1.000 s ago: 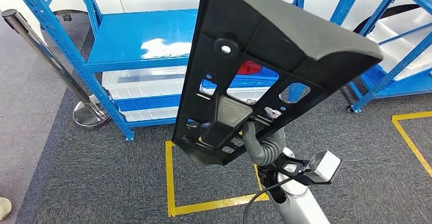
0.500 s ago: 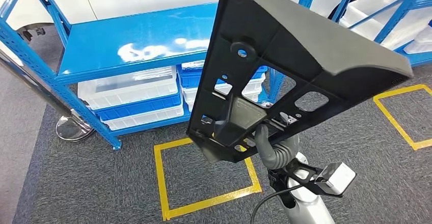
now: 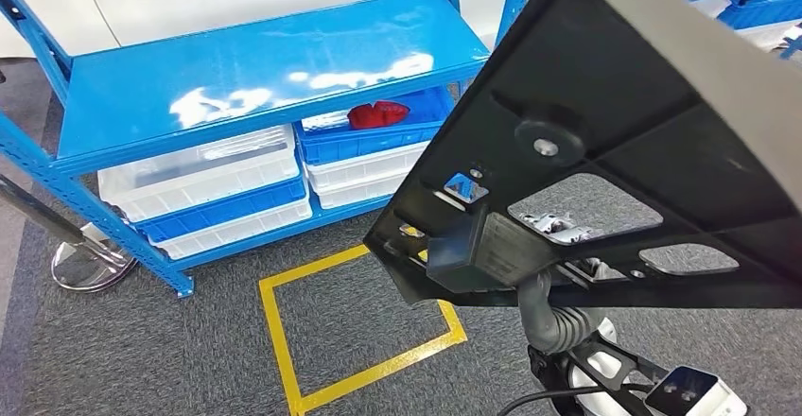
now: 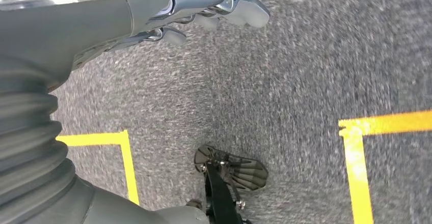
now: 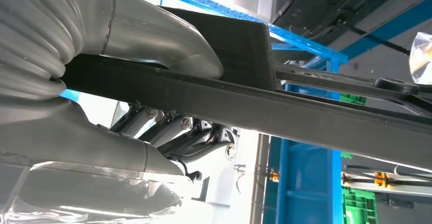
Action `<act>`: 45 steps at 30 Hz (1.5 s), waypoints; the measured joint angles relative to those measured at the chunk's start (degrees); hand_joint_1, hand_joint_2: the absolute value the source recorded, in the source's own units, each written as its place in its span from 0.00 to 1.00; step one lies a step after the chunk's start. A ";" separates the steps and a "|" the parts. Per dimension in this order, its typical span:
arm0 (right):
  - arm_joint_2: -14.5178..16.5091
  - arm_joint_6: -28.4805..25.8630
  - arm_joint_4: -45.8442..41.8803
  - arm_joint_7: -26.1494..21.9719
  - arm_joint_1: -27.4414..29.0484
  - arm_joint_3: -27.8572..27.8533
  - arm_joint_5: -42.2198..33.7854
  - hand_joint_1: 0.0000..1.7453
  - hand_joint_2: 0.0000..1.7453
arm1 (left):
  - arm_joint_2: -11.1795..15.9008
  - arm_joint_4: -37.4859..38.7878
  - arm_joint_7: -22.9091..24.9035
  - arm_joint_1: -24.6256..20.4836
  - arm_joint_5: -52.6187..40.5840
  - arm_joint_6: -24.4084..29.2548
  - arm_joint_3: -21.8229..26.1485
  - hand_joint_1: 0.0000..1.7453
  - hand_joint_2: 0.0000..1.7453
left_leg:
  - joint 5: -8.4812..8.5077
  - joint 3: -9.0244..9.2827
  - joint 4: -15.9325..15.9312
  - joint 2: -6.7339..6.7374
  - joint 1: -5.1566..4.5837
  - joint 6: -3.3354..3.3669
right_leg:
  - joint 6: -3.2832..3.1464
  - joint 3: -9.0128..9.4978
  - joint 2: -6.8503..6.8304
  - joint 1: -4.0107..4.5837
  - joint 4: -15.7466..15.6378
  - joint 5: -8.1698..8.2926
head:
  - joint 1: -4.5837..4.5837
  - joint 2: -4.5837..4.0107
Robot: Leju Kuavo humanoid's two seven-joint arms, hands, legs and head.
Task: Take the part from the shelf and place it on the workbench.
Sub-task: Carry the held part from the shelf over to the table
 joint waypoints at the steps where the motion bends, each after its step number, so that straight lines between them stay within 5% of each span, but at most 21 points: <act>1: -0.32 0.07 -0.64 0.00 0.46 -0.03 0.07 1.00 1.00 | -0.01 0.00 0.02 -0.09 -0.46 -0.22 -0.15 0.00 1.00 | -0.08 0.03 0.08 0.58 -0.02 -0.09 | -0.02 1.29 -0.29 -0.05 -2.27 1.42 | 0.00 0.00; 4: -1.11 0.15 -2.02 0.00 0.94 -0.07 -0.02 1.00 1.00 | -0.02 0.00 0.02 -0.43 -1.48 -0.65 -0.86 0.00 1.00 | -0.58 0.14 0.54 2.00 -0.29 -0.74 | -0.67 7.55 -3.32 0.26 -13.99 5.75 | -0.03 -0.01; 6: -1.58 0.32 -2.39 0.00 0.99 -0.07 -0.35 1.00 1.00 | -0.03 0.00 -0.06 -0.67 -2.06 -0.96 -1.22 0.00 1.00 | -0.84 0.20 0.75 2.84 -0.59 -1.33 | -1.33 8.65 -4.08 0.62 -16.52 6.05 | -0.09 -0.01; 8: -1.96 0.49 -2.45 0.00 0.92 -0.04 -0.59 1.00 1.00 | -0.05 0.00 -0.23 -1.05 -2.55 -1.23 -1.39 0.00 1.00 | -1.01 0.32 0.72 3.44 -0.58 -1.96 | -2.00 8.42 -2.87 0.60 -16.64 6.37 | -0.09 0.00; 10: -2.08 0.53 -2.32 0.01 0.41 0.16 -0.84 1.00 1.00 | -0.13 0.00 -0.37 -1.39 -2.79 -1.28 -1.50 0.00 1.00 | -2.61 -0.34 2.53 1.81 -0.35 -2.58 | -2.68 8.35 -1.88 0.38 -16.98 6.74 | -0.16 -0.01; 13: -2.09 0.86 -1.35 0.03 -0.97 0.58 -1.95 1.00 1.00 | -0.31 0.00 -0.45 -1.37 -3.16 -1.07 -1.59 0.00 1.00 | -7.97 -4.94 12.83 -1.11 -0.16 -2.97 | -3.22 8.16 -0.27 0.37 -17.08 7.03 | -0.27 0.00; 15: -2.08 0.99 -0.22 0.05 -1.56 0.79 -2.24 1.00 1.00 | -0.49 0.00 -0.41 -1.20 -3.51 -0.97 -1.70 0.00 1.00 | -8.70 -7.16 17.26 -1.49 -0.18 -2.91 | -3.29 8.12 1.03 0.50 -17.01 7.08 | -0.26 0.00; 17: -2.08 0.90 1.01 0.08 -1.97 1.09 -2.20 1.00 1.00 | -0.71 0.00 -0.25 -1.15 -3.82 -0.97 -1.87 0.00 1.00 | -5.07 -5.34 12.79 -2.02 -0.18 -2.53 | -3.25 8.24 2.33 0.56 -16.93 7.10 | -0.26 -0.01; 19: -2.08 0.86 2.28 0.08 -2.47 1.44 -2.19 1.00 1.00 | -0.86 0.00 -0.04 -1.13 -3.93 -1.08 -2.02 0.00 1.00 | -1.43 -1.90 4.82 -4.20 -0.16 -1.93 | -3.01 8.22 3.55 0.55 -16.80 7.18 | -0.22 -0.02; 21: -2.09 0.86 3.63 0.05 -2.90 1.75 -2.20 1.00 1.00 | -0.99 0.00 0.12 -1.10 -3.87 -1.23 -2.07 0.00 1.00 | -0.57 -0.46 1.20 -5.64 -0.26 -1.53 | -2.36 7.82 4.63 0.39 -16.73 7.45 | -0.22 0.00; 23: -2.10 0.87 4.73 0.04 -3.09 1.92 -2.21 1.00 1.00 | -1.20 0.00 0.19 -1.13 -3.77 -1.32 -2.07 0.00 1.00 | -0.41 -0.34 0.69 -4.88 -0.25 -1.12 | -1.55 7.45 5.48 0.26 -16.80 7.75 | -0.25 0.00; 25: -2.11 0.89 5.49 0.04 -3.38 2.02 -2.21 1.00 1.00 | -1.47 0.00 0.17 -1.19 -3.68 -1.40 -2.07 0.00 1.00 | 0.09 -0.09 0.01 -3.71 -0.01 -0.40 | -1.02 6.70 3.90 0.39 -15.44 6.79 | -0.09 -0.01; 27: -2.11 0.90 6.15 0.08 -3.86 2.22 -2.21 1.00 1.00 | -1.72 0.00 0.15 -1.11 -3.57 -1.46 -2.07 0.00 1.00 | 0.36 -0.02 -0.37 -2.39 0.03 0.06 | -0.65 4.04 1.00 0.40 -9.77 3.49 | 0.16 -0.01; 29: -2.11 0.90 6.84 0.23 -4.14 2.55 -2.21 1.00 1.00 | -1.86 0.00 0.15 -0.90 -3.39 -1.58 -2.07 0.00 1.00 | 0.36 -0.12 -0.35 -1.08 -0.06 0.14 | -0.31 0.65 -0.09 0.14 -2.39 0.31 | 0.27 0.00; 30: -2.11 0.88 7.15 0.38 -4.18 2.72 -2.22 1.00 1.00 | -1.92 0.00 0.15 -0.86 -3.31 -1.71 -2.07 0.00 1.00 | 0.34 -0.15 -0.33 -0.43 -0.09 0.12 | -0.20 -0.09 -0.21 0.04 -0.65 0.02 | 0.27 0.00; 32: -2.11 0.79 7.64 0.75 -4.39 2.98 -2.23 1.00 1.00 | -2.09 0.00 0.02 -0.94 -3.16 -2.15 -2.06 0.00 1.00 | 0.22 -0.11 -0.23 0.74 -0.12 -0.03 | -0.22 1.94 -0.62 -0.07 -4.09 2.47 | 0.27 0.00; 35: -2.05 0.43 8.11 1.13 -5.31 3.15 -2.25 1.00 1.00 | -2.36 0.00 -0.26 -1.07 -2.92 -3.01 -2.03 0.00 1.00 | -0.22 0.03 0.13 2.07 -0.45 -0.73 | -0.96 7.85 -3.05 0.41 -15.14 6.45 | 0.25 -0.01; 39: -1.79 0.04 8.32 1.96 -6.17 3.18 -2.32 1.00 1.00 | -2.61 0.00 -0.24 -1.22 -2.90 -3.39 -1.97 0.00 1.00 | -0.73 0.25 0.35 3.28 -0.63 -1.94 | -2.25 8.43 -2.31 0.73 -17.12 6.69 | 0.19 0.00; 41: -1.59 0.06 8.32 2.41 -6.44 3.18 -2.31 1.00 1.00 | -2.80 0.00 -0.17 -1.23 -2.91 -3.39 -1.93 0.00 1.00 | -2.85 -0.91 3.21 1.45 -0.42 -2.48 | -2.93 8.50 -1.37 0.47 -17.50 7.00 | 0.07 0.00; 43: -1.37 0.14 8.32 2.60 -6.55 3.17 -2.29 1.00 1.00 | -2.93 0.00 -0.15 -1.04 -2.85 -3.33 -1.73 0.00 1.00 | -6.80 -4.32 10.73 -0.88 -0.31 -2.77 | -3.34 8.50 -0.38 0.44 -17.62 7.14 | -0.07 -0.01; 45: -1.27 0.22 8.32 2.76 -6.45 3.15 -2.28 1.00 1.00 | -2.95 0.00 -0.15 -0.78 -2.64 -3.19 -1.37 0.00 1.00 | -8.81 -7.55 17.41 -1.50 -0.31 -2.82 | -3.45 8.50 0.88 0.59 -17.55 7.16 | -0.07 -0.01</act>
